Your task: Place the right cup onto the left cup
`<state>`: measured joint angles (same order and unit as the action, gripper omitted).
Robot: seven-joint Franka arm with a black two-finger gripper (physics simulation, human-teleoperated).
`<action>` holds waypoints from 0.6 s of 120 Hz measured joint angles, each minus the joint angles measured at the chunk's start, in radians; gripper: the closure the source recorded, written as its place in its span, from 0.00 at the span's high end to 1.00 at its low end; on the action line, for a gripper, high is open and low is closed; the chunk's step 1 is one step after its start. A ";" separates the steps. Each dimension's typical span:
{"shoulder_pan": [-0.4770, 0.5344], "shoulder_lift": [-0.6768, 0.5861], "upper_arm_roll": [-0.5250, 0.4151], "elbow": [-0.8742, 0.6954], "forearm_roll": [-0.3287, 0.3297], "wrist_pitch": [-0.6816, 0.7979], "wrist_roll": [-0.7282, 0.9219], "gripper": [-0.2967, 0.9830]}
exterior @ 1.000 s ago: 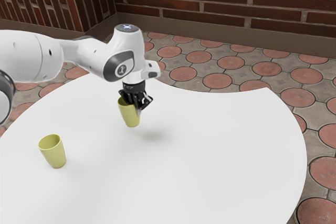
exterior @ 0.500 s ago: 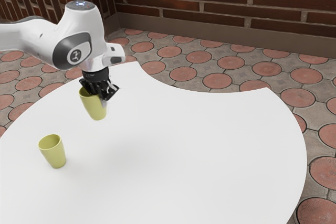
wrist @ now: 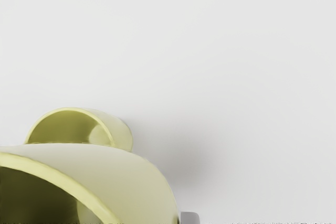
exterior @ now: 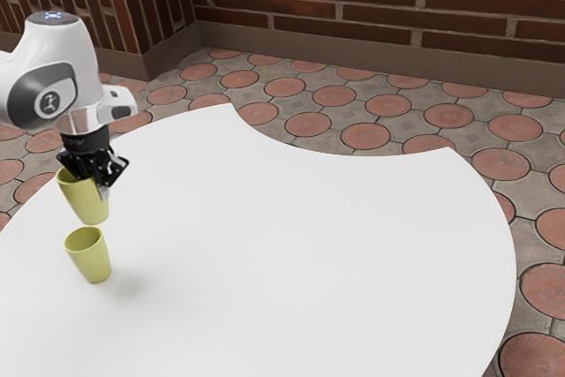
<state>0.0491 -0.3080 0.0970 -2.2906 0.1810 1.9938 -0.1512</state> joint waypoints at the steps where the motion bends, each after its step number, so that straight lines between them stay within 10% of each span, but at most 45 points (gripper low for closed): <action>1: 0.000 -0.001 0.002 -0.001 0.001 -0.001 0.000 0.16; 72: 0.003 -0.018 0.088 -0.062 0.083 -0.017 -0.008 0.16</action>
<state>0.0517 -0.3260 0.1851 -2.3525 0.2638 1.9765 -0.1590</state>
